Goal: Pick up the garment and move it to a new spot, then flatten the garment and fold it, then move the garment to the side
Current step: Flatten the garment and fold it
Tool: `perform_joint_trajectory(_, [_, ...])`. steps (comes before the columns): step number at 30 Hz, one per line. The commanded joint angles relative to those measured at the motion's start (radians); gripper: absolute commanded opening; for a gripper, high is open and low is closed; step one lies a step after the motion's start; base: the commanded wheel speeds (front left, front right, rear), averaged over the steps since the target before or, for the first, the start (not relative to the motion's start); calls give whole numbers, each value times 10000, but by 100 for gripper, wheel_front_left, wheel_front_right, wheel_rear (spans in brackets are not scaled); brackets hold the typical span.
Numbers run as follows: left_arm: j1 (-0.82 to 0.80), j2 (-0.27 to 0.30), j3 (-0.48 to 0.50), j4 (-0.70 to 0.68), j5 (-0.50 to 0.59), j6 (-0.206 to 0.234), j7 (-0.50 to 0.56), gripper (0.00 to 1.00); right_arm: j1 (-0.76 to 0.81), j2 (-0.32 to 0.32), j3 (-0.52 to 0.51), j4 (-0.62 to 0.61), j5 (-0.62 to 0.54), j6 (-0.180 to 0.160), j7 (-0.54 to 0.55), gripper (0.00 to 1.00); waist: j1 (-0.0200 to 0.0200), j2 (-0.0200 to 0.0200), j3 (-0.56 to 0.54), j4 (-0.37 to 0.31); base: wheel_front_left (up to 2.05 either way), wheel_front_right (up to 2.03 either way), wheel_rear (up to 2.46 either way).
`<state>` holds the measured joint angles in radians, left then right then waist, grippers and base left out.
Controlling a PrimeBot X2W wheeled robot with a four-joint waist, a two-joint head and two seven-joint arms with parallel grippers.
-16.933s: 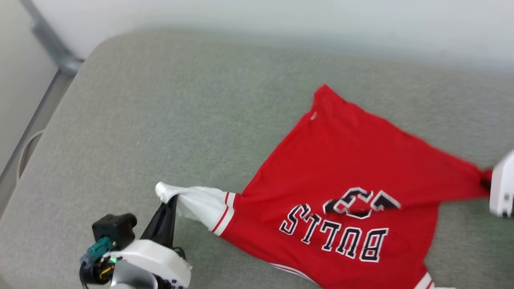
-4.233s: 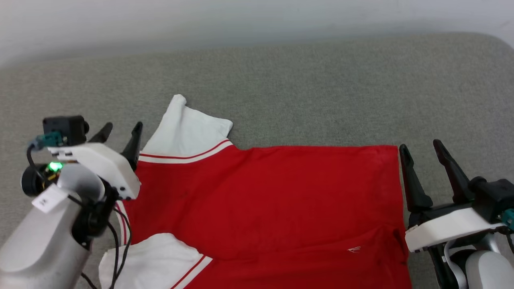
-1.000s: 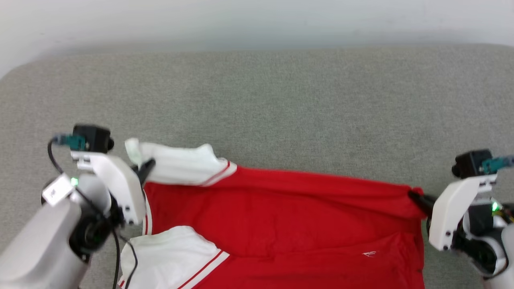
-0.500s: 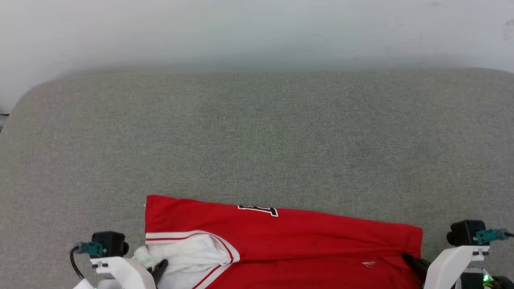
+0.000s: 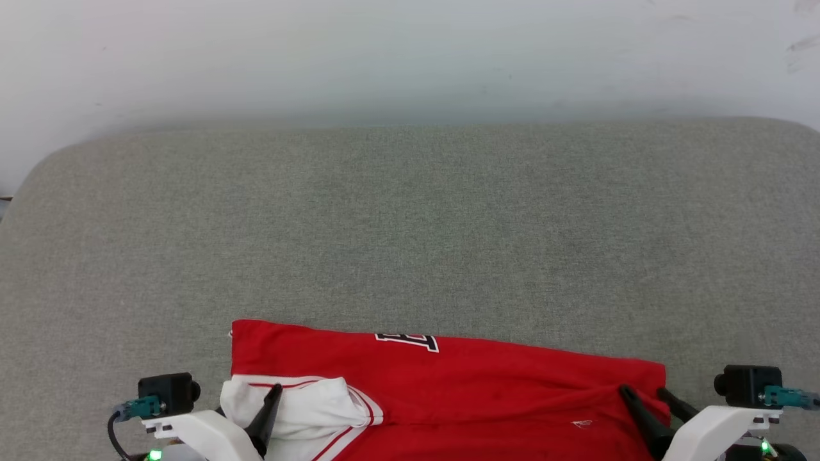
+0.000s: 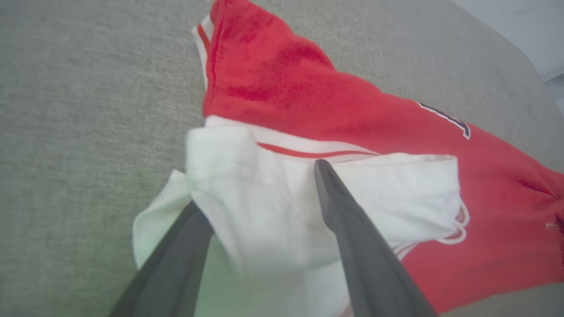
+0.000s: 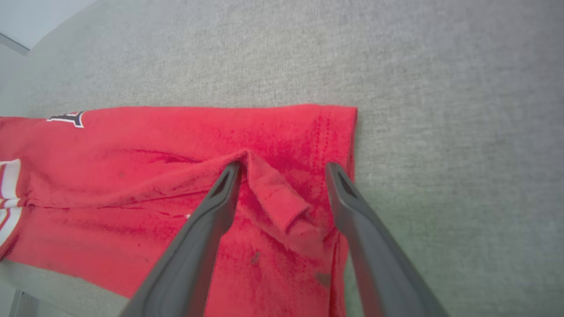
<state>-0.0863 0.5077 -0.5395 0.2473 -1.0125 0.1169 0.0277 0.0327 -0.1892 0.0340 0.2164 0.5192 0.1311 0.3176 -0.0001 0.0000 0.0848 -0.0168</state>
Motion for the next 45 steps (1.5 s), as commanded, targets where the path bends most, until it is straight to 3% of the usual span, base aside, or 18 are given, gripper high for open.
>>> perform_joint_trajectory(1, [-136,27,103,-72,167,73,-289,100,82,-22,-45,-176,-22,-9,-182,100,1,0,-71,4,0,0,0])
perform_joint_trajectory(7, [-287,-55,422,-705,948,441,-1861,100,222,-289,-534,-802,-169,-9,-172,100,1,0,-316,18,0,0,0])
perform_joint_trajectory(16, [-312,-254,1046,-2235,2514,1140,-2887,100,461,-918,-1780,-1090,-228,-9,1443,100,1,0,-284,261,0,0,0])
perform_joint_trajectory(21, [-64,-377,1484,-3353,3945,1557,-2940,100,281,-785,-1274,-892,-84,-9,2354,100,1,0,127,694,0,0,0])
perform_joint_trajectory(30, [48,-784,1857,-3668,4600,1403,-2928,100,355,-353,-355,129,315,0,3410,100,1,0,657,1048,0,0,0])
perform_joint_trajectory(31, [70,-848,1882,-3632,4614,1385,-2928,100,401,-291,-276,234,349,9,3522,85,1,0,680,1062,0,0,0])
perform_joint_trajectory(32, [72,-906,1908,-3622,4643,1355,-2929,100,407,-261,-219,326,375,9,3604,41,1,0,705,1073,0,0,0])
perform_joint_trajectory(33, [63,-944,1954,-3606,4679,1308,-2929,100,392,-232,-169,417,426,9,3687,27,1,0,724,1077,0,0,0])
perform_joint_trajectory(34, [61,-975,1995,-3576,4718,1287,-2929,100,362,-206,-137,468,468,9,3713,0,1,0,728,1078,0,0,0])
perform_joint_trajectory(45, [465,-892,2114,-3195,4880,1187,-2923,100,-131,-730,-666,-160,447,-9,3307,0,1,0,34,781,0,0,0])
